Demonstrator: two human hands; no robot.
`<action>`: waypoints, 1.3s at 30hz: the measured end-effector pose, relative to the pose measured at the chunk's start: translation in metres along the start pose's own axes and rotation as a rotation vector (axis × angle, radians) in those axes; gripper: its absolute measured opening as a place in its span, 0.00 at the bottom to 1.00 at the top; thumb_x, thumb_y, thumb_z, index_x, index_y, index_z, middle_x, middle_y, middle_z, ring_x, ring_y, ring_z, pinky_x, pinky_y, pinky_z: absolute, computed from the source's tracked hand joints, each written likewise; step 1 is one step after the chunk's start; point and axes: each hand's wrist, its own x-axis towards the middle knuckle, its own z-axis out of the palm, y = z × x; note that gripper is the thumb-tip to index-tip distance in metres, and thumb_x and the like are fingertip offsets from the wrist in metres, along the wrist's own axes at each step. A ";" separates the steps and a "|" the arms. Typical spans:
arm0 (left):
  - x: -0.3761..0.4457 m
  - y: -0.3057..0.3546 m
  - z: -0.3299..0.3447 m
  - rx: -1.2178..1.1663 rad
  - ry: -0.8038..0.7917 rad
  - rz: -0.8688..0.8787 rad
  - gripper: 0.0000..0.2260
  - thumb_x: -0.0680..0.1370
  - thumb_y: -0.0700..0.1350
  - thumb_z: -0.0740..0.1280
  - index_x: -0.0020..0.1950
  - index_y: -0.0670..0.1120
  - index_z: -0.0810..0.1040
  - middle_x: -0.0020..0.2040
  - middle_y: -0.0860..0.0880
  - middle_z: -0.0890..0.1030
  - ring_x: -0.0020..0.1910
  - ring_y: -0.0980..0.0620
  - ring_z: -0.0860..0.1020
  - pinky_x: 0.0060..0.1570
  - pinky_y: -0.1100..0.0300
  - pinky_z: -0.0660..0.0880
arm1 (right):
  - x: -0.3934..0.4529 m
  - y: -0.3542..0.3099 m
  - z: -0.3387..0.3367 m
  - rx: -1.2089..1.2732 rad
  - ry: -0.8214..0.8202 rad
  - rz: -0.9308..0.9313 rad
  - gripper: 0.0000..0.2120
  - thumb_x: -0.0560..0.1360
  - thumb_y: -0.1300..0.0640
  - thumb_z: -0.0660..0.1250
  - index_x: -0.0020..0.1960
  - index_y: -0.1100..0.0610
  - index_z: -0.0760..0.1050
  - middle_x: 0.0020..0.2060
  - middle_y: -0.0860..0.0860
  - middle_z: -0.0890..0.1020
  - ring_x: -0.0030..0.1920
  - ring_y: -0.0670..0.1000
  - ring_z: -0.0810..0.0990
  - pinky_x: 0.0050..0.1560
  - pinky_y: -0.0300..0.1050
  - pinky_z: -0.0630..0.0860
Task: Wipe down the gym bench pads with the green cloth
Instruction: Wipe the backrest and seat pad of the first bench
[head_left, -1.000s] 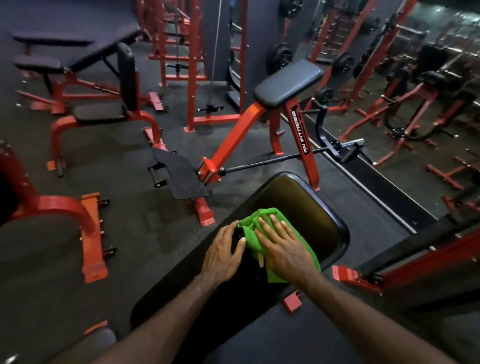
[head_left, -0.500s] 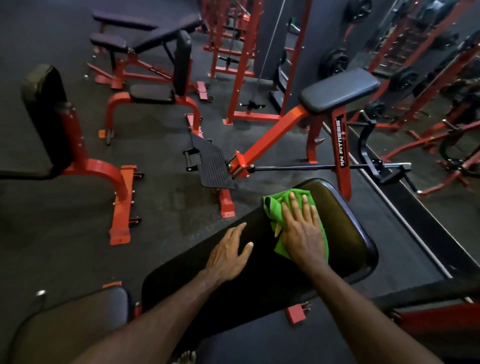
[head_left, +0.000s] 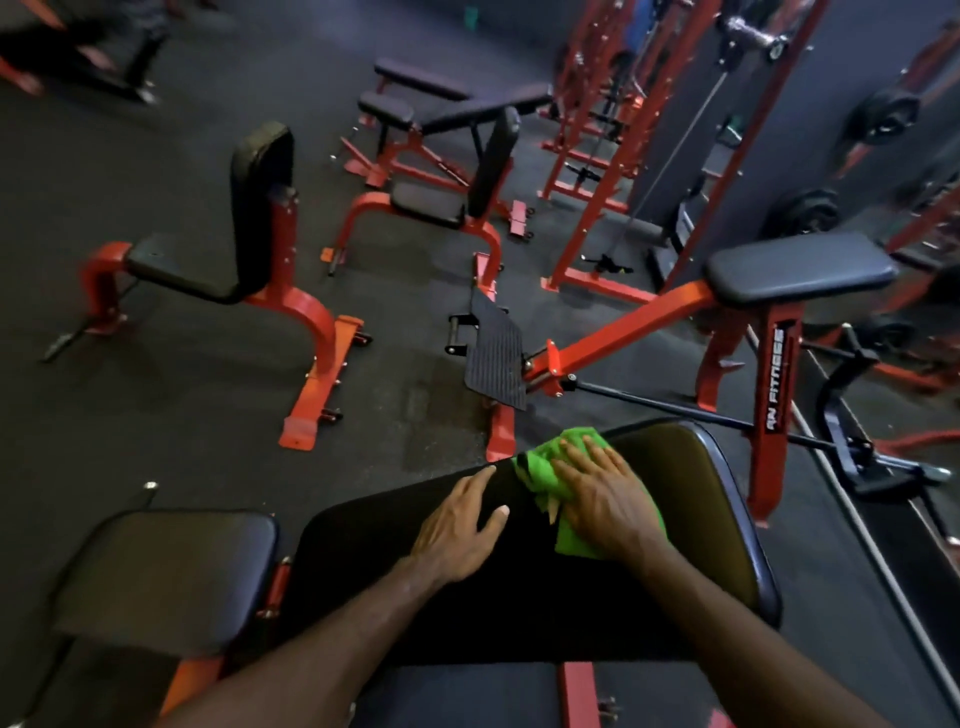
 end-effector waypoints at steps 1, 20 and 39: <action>-0.004 0.002 0.001 0.001 -0.004 -0.008 0.30 0.84 0.60 0.61 0.83 0.55 0.54 0.80 0.51 0.63 0.74 0.51 0.71 0.72 0.50 0.71 | 0.005 0.006 -0.004 0.019 0.061 0.089 0.33 0.76 0.45 0.47 0.76 0.51 0.71 0.78 0.55 0.69 0.79 0.62 0.64 0.80 0.59 0.60; -0.053 -0.018 0.060 -0.111 0.189 -0.226 0.30 0.83 0.58 0.63 0.83 0.56 0.57 0.77 0.49 0.68 0.70 0.51 0.74 0.68 0.49 0.75 | 0.031 -0.016 0.013 -0.062 -0.068 -0.330 0.28 0.83 0.41 0.54 0.82 0.45 0.59 0.82 0.50 0.59 0.83 0.57 0.55 0.81 0.55 0.50; -0.063 -0.027 0.074 -0.286 0.401 -0.414 0.18 0.87 0.56 0.53 0.71 0.52 0.73 0.67 0.49 0.78 0.68 0.49 0.75 0.67 0.53 0.70 | -0.010 -0.073 0.035 -0.121 -0.158 -0.496 0.31 0.86 0.43 0.50 0.85 0.52 0.51 0.84 0.54 0.52 0.84 0.57 0.49 0.82 0.54 0.44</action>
